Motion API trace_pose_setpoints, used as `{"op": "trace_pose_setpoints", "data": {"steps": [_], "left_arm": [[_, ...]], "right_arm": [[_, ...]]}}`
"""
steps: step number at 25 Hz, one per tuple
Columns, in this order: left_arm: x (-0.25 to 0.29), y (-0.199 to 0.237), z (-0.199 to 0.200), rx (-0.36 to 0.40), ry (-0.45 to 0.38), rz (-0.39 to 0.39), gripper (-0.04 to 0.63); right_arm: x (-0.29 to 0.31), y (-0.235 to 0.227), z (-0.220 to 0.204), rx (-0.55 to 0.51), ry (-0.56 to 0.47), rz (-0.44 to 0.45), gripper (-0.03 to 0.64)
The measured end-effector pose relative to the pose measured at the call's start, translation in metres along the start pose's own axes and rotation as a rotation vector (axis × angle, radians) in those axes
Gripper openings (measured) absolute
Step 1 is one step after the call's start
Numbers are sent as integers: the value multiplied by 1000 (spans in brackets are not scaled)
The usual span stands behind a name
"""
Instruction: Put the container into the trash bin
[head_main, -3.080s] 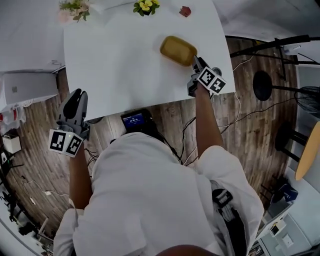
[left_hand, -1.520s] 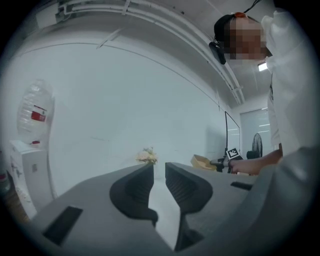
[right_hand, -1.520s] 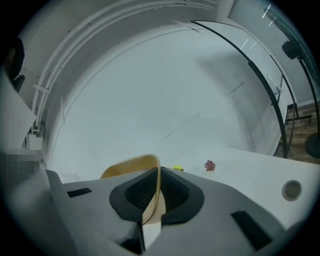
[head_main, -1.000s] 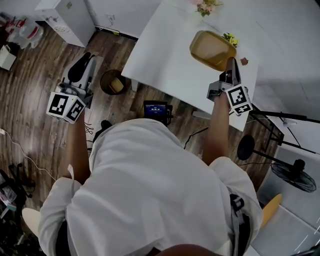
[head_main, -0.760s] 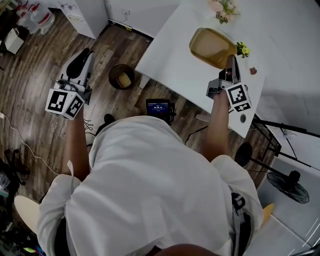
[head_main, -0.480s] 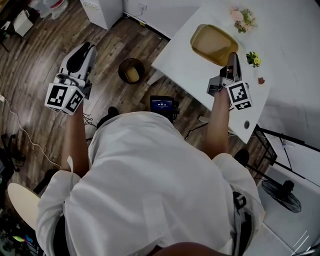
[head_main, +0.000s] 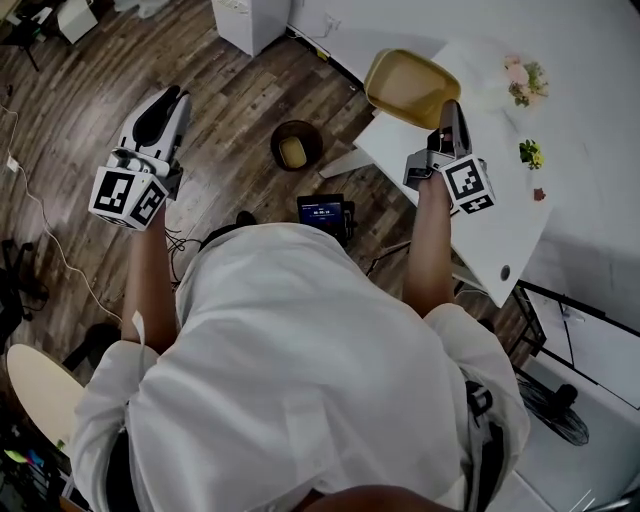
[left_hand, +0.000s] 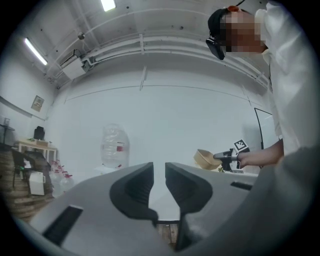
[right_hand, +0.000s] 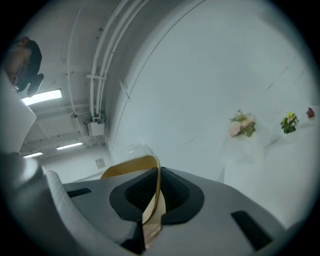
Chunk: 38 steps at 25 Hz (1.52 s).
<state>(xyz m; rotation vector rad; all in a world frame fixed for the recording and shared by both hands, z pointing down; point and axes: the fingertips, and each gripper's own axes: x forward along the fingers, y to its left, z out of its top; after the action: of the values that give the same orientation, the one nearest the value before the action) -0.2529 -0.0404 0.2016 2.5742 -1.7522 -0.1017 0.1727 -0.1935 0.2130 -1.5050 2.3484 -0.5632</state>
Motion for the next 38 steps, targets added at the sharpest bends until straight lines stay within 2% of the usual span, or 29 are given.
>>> {"op": "trace_pose_setpoints", "data": {"steps": [4,7,14,17,22,29,34,38], "left_arm": [[-29,35,-10,-12,18,16,77],[-37,49,-26,-17,47,13,77],[-28,78,-86,-120,110,-21,77],[-6,76,-119,-160,160,-44,75],[32,62,-162,-137,228,-100,75],[58,54,-253,-168,321,-134,75],[66,41,-318,-185,372,-137,75],[79,32,-367,-203,425,-170,75]], "right_arm": [[21,42,-42,-16,54,29,42],[33,56,-74,-32,106,29,41],[55,69,-161,-35,235,15,42],[60,60,-205,-25,304,14,42],[66,31,-270,1,410,-4,42],[77,-21,-366,26,515,-48,43],[75,-59,-439,9,601,-70,42],[80,-95,-499,-21,683,-79,43]]}}
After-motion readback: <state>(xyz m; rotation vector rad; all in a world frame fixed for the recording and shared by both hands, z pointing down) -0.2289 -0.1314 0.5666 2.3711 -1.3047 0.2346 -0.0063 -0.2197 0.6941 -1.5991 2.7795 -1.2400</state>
